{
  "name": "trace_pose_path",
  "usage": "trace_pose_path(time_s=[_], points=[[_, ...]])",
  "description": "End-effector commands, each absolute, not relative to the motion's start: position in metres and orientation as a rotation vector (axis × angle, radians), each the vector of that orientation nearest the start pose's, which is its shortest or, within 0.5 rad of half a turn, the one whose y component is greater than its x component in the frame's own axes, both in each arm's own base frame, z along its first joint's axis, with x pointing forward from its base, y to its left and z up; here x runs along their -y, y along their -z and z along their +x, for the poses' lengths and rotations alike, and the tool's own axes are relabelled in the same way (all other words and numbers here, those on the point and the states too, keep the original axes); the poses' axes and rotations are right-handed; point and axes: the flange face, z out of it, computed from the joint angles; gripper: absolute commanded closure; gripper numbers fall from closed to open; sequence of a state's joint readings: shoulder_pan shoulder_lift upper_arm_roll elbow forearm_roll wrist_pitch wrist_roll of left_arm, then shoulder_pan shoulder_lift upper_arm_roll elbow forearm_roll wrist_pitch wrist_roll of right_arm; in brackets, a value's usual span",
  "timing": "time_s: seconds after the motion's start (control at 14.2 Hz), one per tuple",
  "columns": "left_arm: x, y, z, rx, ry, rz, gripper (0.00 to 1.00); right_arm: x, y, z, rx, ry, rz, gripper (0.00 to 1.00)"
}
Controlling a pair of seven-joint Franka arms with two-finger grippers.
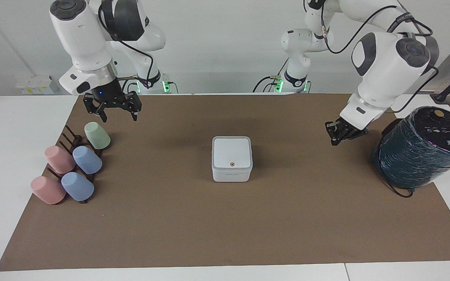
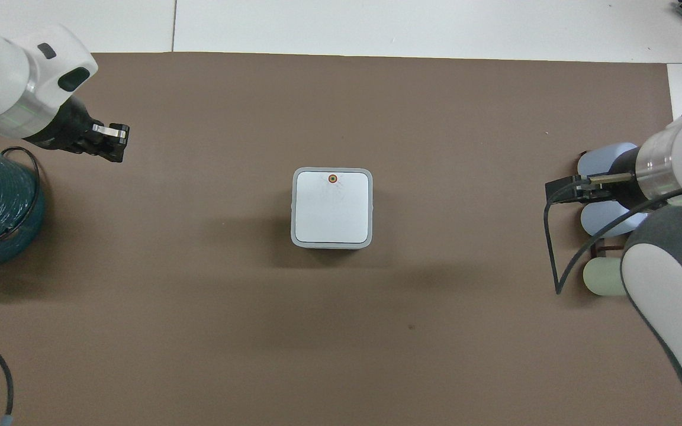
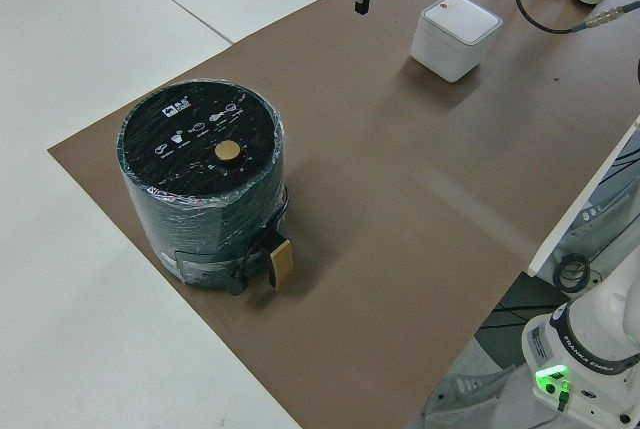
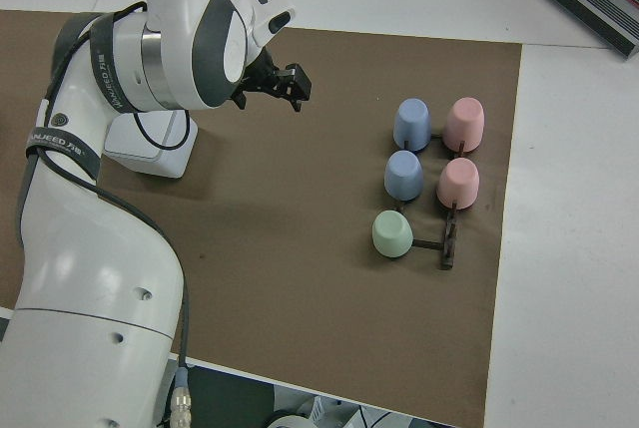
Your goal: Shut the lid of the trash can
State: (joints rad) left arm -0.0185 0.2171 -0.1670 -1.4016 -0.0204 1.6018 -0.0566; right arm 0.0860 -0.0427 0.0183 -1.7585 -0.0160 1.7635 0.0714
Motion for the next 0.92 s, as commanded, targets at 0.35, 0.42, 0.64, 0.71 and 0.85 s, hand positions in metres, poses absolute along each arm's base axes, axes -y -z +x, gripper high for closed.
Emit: trace_pose_path(time_s=[0.35, 0.42, 0.64, 0.71, 0.85], points=[[0.088, -0.633, 0.585, -0.193, 0.052, -3.127, 0.01, -0.053, -0.578, 0.544, 0.082, 0.069, -3.131, 0.00], [0.088, -0.635, 0.585, -0.210, 0.074, -3.104, 0.00, -0.053, -0.578, 0.544, 0.080, 0.069, -3.132, 0.00], [0.094, -0.647, 0.584, -0.259, 0.174, -3.096, 0.00, -0.053, -0.578, 0.544, 0.082, 0.069, -3.132, 0.00], [0.096, -0.649, 0.582, -0.264, 0.182, -3.096, 0.00, -0.053, -0.578, 0.544, 0.082, 0.069, -3.131, 0.00], [0.096, -0.649, 0.582, -0.264, 0.186, -3.096, 0.00, -0.053, -0.578, 0.544, 0.082, 0.069, -3.131, 0.00]])
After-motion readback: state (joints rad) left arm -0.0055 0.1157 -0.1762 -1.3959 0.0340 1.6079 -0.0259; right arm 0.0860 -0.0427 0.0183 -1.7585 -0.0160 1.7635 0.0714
